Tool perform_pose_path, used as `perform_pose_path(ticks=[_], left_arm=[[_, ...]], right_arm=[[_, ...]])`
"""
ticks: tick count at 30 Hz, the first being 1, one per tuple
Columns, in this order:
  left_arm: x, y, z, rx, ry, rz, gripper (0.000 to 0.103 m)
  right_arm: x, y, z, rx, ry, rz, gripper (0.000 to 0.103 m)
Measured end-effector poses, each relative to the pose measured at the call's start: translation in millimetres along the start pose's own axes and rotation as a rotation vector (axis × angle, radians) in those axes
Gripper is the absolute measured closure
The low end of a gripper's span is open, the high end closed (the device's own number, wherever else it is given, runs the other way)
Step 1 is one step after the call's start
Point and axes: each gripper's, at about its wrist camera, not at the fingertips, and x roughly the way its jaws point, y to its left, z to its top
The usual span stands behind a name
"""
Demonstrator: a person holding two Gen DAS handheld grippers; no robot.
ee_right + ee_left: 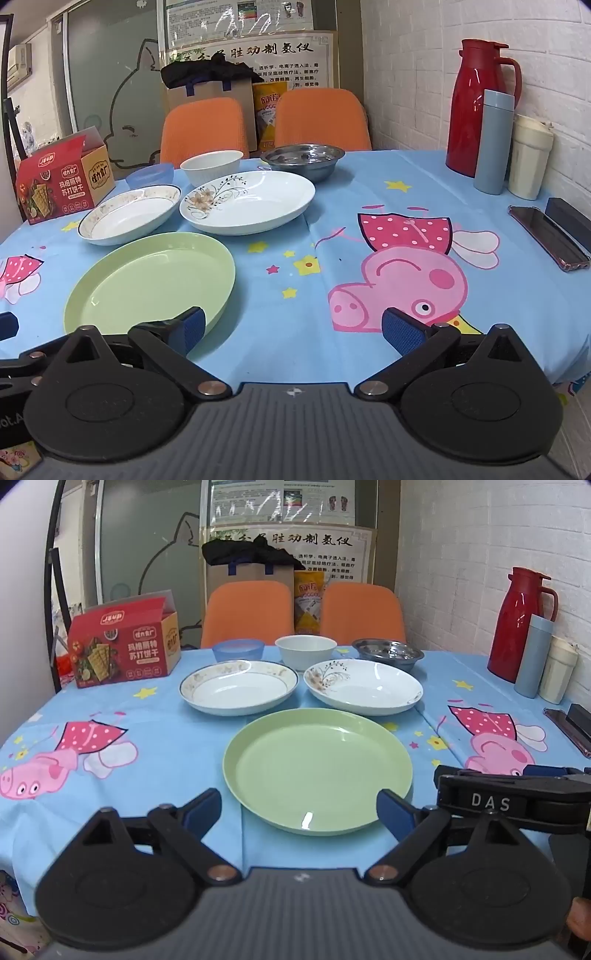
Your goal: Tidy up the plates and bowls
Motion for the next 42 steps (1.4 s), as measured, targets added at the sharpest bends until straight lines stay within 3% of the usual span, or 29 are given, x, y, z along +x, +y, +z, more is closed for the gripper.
perform_pose_path(ticks=[42], left_arm=[[-1.5, 2.4, -2.6, -0.009, -0.002, -0.009, 0.014]], right_arm=[[-2.3, 11.6, -3.7, -0.007, -0.005, 0.016, 0.000]])
